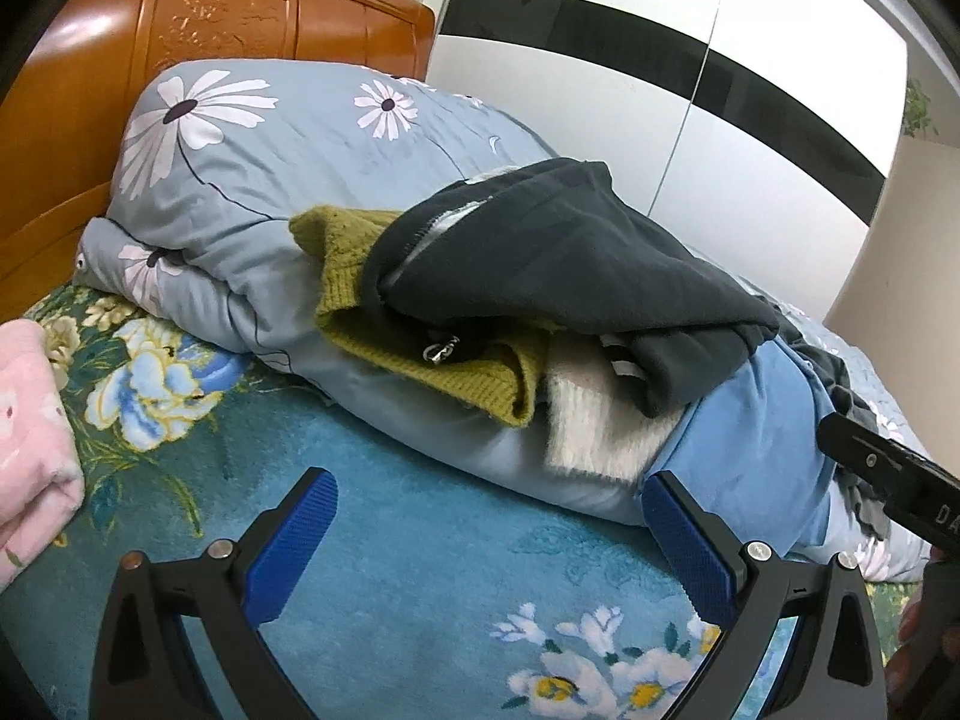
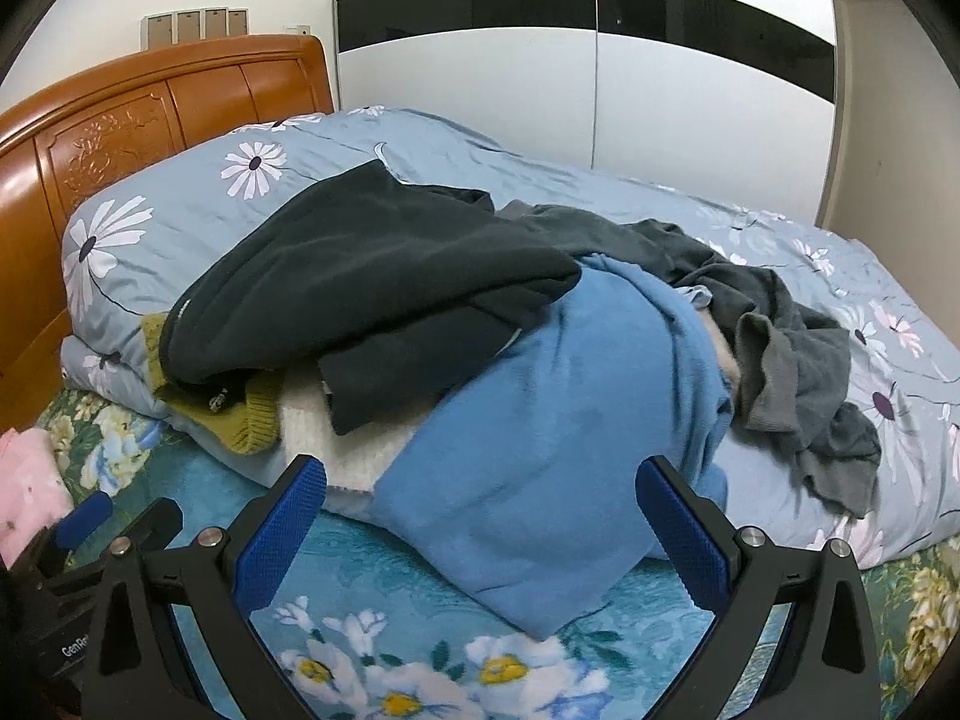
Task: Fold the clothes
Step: 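Reach both grippers toward the clothes pile on the bed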
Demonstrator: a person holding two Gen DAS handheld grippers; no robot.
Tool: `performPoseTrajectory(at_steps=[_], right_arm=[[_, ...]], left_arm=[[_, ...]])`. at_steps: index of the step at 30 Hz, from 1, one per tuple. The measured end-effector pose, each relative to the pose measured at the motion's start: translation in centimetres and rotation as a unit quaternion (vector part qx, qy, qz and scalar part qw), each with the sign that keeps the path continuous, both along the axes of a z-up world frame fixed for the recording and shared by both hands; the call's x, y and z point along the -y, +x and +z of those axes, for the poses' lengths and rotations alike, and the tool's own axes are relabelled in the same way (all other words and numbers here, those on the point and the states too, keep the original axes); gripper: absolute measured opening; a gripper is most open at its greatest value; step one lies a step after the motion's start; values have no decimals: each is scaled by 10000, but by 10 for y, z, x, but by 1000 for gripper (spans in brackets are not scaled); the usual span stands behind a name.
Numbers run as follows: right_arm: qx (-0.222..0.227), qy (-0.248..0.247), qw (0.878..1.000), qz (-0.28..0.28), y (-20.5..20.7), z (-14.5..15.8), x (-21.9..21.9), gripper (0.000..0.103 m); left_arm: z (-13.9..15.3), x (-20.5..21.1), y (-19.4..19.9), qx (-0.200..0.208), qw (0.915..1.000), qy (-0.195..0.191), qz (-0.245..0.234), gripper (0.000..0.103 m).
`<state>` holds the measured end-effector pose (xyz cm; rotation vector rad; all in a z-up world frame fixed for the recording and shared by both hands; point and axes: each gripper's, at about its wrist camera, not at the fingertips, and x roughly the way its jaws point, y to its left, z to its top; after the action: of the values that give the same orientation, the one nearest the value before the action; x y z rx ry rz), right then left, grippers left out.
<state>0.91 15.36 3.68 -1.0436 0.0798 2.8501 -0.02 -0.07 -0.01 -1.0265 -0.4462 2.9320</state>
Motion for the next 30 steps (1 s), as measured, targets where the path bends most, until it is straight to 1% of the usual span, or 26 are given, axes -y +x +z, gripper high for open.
performPoseTrajectory(at_steps=[8,12,15,18,23,25,28,30], right_arm=[[112,-96,9999,89,-6,-3,3,103],[151,-75,9997,157,-7,-4,6,103],[190,-27,9996,197,-8,-6,8,103],[255,-43,9995,200,-10,-7,8,103],[275,-51,9993,239,-15,-7,6,103],[182,12,9994,305,-23,0,8,103],[-131,252,9981,542,-44,25,16,103],[-438,324,9957,742,-61,45,24,103]], left_arm=[[-5,9,-1,102,9998,-52,154,103],[-5,3,-2,120,9997,-97,213,103],[-6,4,-2,172,9996,-60,199,103],[-7,4,-2,133,9997,-91,200,103],[-8,6,-2,228,9993,-150,239,103],[-8,8,-1,238,9990,-218,313,103],[-7,13,0,161,9982,-333,476,103],[-8,17,0,107,9977,-378,560,103]])
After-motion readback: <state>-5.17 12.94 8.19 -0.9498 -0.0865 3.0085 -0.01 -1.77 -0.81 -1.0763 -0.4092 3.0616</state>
